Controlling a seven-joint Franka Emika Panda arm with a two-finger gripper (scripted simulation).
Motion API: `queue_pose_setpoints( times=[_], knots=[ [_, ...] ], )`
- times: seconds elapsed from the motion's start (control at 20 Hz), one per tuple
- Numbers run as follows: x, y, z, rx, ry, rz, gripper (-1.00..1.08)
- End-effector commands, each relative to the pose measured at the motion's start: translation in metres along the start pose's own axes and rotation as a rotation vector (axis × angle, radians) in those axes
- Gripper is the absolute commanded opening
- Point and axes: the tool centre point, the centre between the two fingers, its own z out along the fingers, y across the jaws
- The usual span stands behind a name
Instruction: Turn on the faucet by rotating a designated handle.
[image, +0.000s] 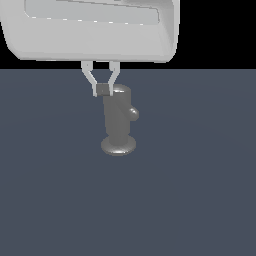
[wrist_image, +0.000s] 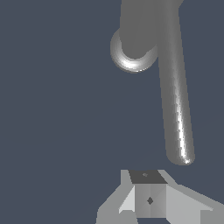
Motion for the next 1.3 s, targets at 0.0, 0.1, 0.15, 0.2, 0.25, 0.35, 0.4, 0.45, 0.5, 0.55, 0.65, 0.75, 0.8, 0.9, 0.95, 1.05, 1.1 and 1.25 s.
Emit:
queue_pose_setpoints(
  times=[0.0, 0.1, 0.15, 0.2, 0.25, 0.35, 0.4, 0.45, 0.5, 0.55, 0.65, 0.75, 0.8, 0.9, 0.95, 1.05, 1.1, 1.25],
  knots=[
    [0.004, -0.001, 0.014, -0.004, 0.001, -0.011, -1.00],
    [0.007, -0.002, 0.023, -0.006, 0.001, -0.017, -1.00],
    [0.008, -0.002, 0.027, -0.007, 0.001, -0.020, -1.00],
    [0.009, -0.002, 0.030, -0.008, 0.001, -0.023, -1.00],
    [0.010, -0.002, 0.034, -0.009, 0.001, -0.025, -1.00],
    [0.012, -0.003, 0.039, -0.010, 0.001, -0.029, -1.00],
    [0.012, -0.003, 0.041, -0.011, 0.001, -0.030, -1.00],
    [0.013, -0.003, 0.043, -0.011, 0.000, -0.032, -1.00],
    [0.013, -0.003, 0.044, -0.012, 0.000, -0.032, -1.00],
    [0.014, -0.003, 0.045, -0.012, 0.000, -0.033, -1.00],
    [0.014, -0.003, 0.046, -0.013, 0.000, -0.033, -1.00],
    [0.015, -0.003, 0.046, -0.013, 0.000, -0.033, -1.00],
    [0.015, -0.003, 0.046, -0.013, 0.000, -0.033, -1.00],
    [0.014, -0.003, 0.045, -0.013, 0.000, -0.033, -1.00],
    [0.015, 0.002, 0.045, -0.013, 0.000, -0.033, -1.00],
    [0.017, 0.011, 0.045, -0.013, 0.000, -0.033, -1.00],
    [0.018, 0.016, 0.045, -0.013, 0.000, -0.033, -1.00],
    [0.021, 0.031, 0.045, -0.013, 0.000, -0.033, -1.00]
  ],
)
